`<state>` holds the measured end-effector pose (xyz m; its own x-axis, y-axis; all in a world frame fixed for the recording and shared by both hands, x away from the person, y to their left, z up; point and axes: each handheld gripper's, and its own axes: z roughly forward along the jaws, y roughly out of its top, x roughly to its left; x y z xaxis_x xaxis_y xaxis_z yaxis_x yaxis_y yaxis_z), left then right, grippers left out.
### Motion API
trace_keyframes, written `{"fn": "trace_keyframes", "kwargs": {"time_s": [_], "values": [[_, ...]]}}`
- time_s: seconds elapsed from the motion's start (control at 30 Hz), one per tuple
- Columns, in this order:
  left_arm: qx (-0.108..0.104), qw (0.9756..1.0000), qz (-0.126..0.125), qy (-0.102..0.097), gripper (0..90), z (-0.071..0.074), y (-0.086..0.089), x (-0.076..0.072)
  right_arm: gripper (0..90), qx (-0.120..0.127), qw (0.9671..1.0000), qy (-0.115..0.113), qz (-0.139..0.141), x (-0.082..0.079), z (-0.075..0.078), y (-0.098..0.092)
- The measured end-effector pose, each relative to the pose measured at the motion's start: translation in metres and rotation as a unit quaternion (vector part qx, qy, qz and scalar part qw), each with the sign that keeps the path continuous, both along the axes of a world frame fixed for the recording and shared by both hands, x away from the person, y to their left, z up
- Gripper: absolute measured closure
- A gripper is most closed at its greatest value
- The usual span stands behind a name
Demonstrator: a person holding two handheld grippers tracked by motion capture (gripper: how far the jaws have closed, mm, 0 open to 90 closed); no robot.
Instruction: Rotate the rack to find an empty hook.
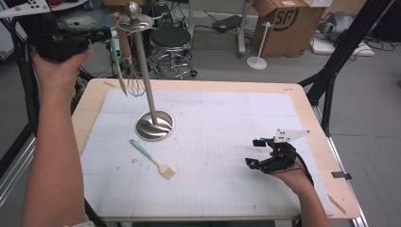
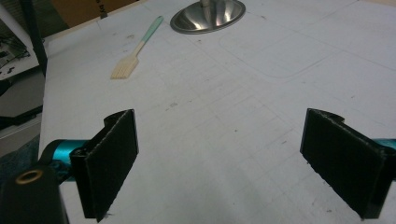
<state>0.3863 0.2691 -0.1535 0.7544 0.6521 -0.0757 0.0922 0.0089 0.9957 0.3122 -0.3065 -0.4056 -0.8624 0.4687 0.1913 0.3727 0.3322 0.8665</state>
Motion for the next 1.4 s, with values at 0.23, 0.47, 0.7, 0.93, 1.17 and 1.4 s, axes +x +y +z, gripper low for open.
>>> {"fn": "trace_keyframes", "kwargs": {"time_s": [0.23, 0.47, 0.7, 0.93, 1.17, 1.4], "values": [[-0.005, 0.9999, 0.009, 0.004, 89.8, -0.002, 0.003, 0.002, 11.2, 0.0, 1.0, 0.004, -0.002, 0.0, -0.001, 0.0], [0.0, 0.9999, -0.014, -0.004, 89.8, -0.001, 0.0, -0.014, 11.1, -0.001, 1.0, 0.005, -0.001, 0.0, -0.001, 0.002], [0.006, 0.9994, -0.034, -0.007, 89.8, -0.006, -0.007, -0.028, 11.2, 0.004, 1.0, 0.001, 0.003, -0.001, 0.001, 0.002], [0.019, 0.9974, -0.067, -0.019, 89.8, -0.001, -0.03, -0.038, 11.2, 0.002, 1.0, -0.002, 0.003, -0.002, 0.002, 0.003], [0.027, 0.996, -0.083, -0.022, 89.8, 0.002, -0.054, -0.036, 11.2, 0.003, 1.0, -0.002, 0.005, -0.002, 0.003, 0.004], [0.017, 0.9969, -0.072, -0.028, 89.7, 0.007, -0.063, -0.03, 11.2, 0.002, 1.0, 0.0, 0.006, -0.002, 0.003, 0.003]]}}
